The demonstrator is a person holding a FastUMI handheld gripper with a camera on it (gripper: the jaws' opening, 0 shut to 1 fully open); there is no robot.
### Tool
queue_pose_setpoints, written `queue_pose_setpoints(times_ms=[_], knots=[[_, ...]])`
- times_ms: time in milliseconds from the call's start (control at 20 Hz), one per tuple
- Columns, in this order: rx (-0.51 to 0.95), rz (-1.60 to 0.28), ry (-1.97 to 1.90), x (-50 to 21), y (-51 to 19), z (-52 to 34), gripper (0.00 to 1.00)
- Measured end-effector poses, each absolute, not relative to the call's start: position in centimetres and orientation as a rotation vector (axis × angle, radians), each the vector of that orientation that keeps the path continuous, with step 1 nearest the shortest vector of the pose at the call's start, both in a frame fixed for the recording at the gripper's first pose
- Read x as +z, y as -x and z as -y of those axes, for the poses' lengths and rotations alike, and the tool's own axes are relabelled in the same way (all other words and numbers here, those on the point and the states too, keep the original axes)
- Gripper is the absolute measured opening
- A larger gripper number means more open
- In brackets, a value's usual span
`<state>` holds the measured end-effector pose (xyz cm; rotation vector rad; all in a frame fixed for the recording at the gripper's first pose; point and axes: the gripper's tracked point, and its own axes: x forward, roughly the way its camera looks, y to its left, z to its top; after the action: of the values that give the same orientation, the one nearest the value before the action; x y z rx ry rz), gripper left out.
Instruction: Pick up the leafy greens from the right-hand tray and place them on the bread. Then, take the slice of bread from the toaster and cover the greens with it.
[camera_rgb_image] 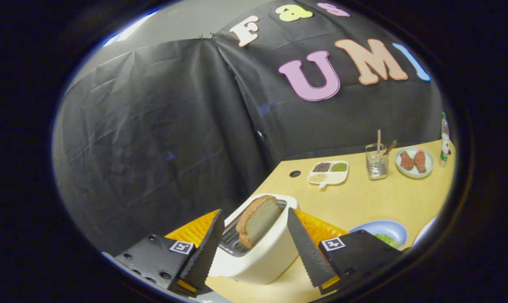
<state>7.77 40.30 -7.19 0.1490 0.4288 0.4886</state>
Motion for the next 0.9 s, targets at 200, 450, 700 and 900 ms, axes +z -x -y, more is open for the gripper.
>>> queue_pose_setpoints(times_ms=[200,450,700,900], knots=[[0.482,-0.446,-0.14,-9.8,-8.7,-40.9,0.92],[0.472,-0.385,-0.132,-9.4,-9.4,-41.0,0.63],[0.477,-0.395,-0.156,-9.1,-9.2,-41.3,0.35],[0.453,-0.412,-0.129,-9.2,-8.8,-40.6,0.3]])
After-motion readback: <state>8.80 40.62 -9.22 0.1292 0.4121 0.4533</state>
